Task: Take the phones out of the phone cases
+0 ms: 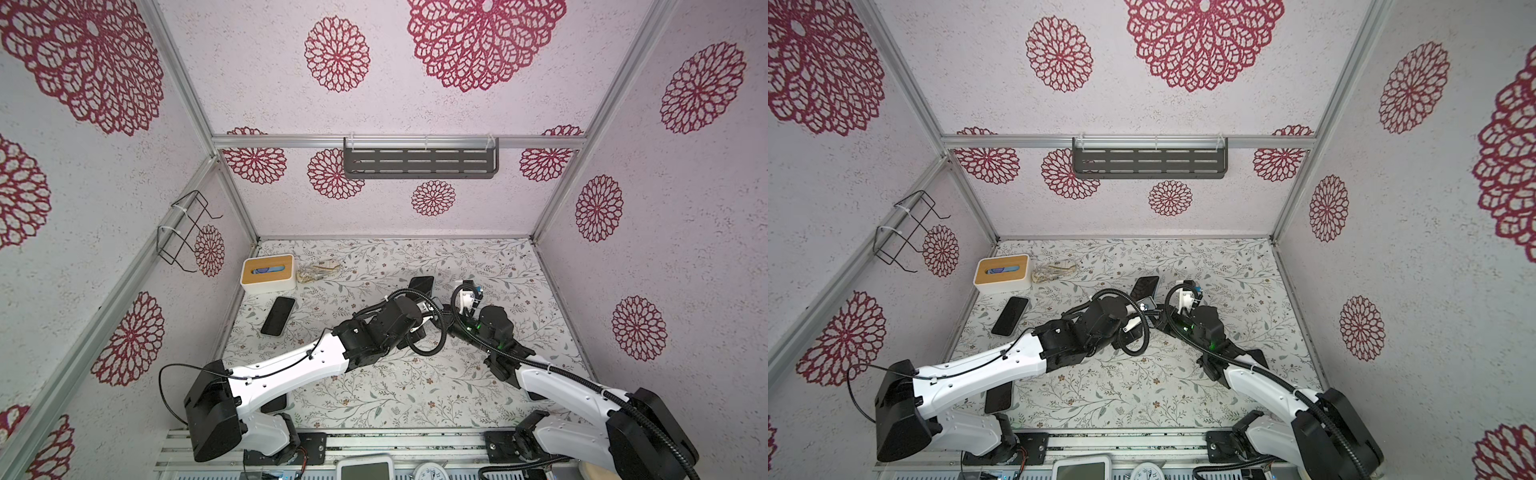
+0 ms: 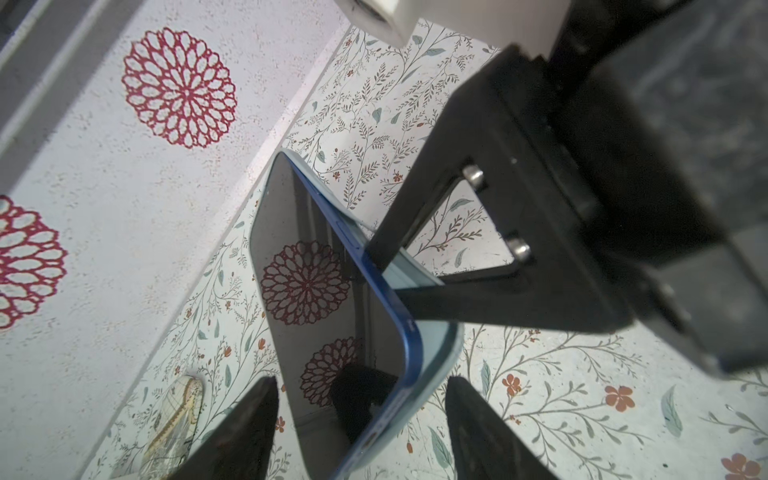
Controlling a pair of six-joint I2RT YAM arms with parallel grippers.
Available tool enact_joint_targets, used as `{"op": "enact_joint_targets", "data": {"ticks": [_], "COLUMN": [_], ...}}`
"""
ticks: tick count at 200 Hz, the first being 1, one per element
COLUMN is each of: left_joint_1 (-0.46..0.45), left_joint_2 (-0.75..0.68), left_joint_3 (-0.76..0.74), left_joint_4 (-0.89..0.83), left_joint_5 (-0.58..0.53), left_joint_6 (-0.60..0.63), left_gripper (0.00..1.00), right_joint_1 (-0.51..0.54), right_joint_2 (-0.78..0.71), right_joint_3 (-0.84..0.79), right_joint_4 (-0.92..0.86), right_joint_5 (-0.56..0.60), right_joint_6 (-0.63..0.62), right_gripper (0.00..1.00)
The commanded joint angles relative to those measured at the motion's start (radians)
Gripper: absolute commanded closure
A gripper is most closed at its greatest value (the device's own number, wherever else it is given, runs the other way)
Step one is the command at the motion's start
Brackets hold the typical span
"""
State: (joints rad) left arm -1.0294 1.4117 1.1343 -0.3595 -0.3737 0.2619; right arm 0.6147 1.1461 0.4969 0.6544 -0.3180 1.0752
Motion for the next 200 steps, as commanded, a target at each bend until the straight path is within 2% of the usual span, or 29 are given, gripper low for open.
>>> {"op": "enact_joint_targets", "data": {"ticks": [1, 44, 103, 152, 200], "left_joint_1": [-0.003, 0.002, 0.017, 0.017, 0.017], "left_joint_2": [-0.049, -0.098, -0.07, -0.059, -0.019], "left_joint_3": [0.019, 0.001, 0.007, -0.011, -0.013], "left_joint_4": [0.036, 0.045, 0.062, 0.132, 0.142], "left_joint_5": [0.063, 0.114, 0.086, 0.025, 0.055], "left_joint_6": [0.019, 0.01, 0.026, 0.076, 0.113], "left_gripper": [0.33, 0.34, 0.4, 0.52, 0.6], "right_joint_1": [-0.001, -0.001, 0.0, 0.006, 0.011], "right_joint_2": [-0.01, -0.008, -0.016, -0.015, -0.004], "right_joint_3": [0.002, 0.002, 0.003, 0.008, 0.014], "right_joint_4": [0.113, 0.114, 0.118, 0.124, 0.136], "right_joint_5": [-0.015, -0.021, -0.026, -0.026, -0.028], "right_joint_6": [0.008, 0.006, 0.009, 0.013, 0.019], "right_gripper": [1.0, 1.0, 1.0, 1.0, 1.0]}}
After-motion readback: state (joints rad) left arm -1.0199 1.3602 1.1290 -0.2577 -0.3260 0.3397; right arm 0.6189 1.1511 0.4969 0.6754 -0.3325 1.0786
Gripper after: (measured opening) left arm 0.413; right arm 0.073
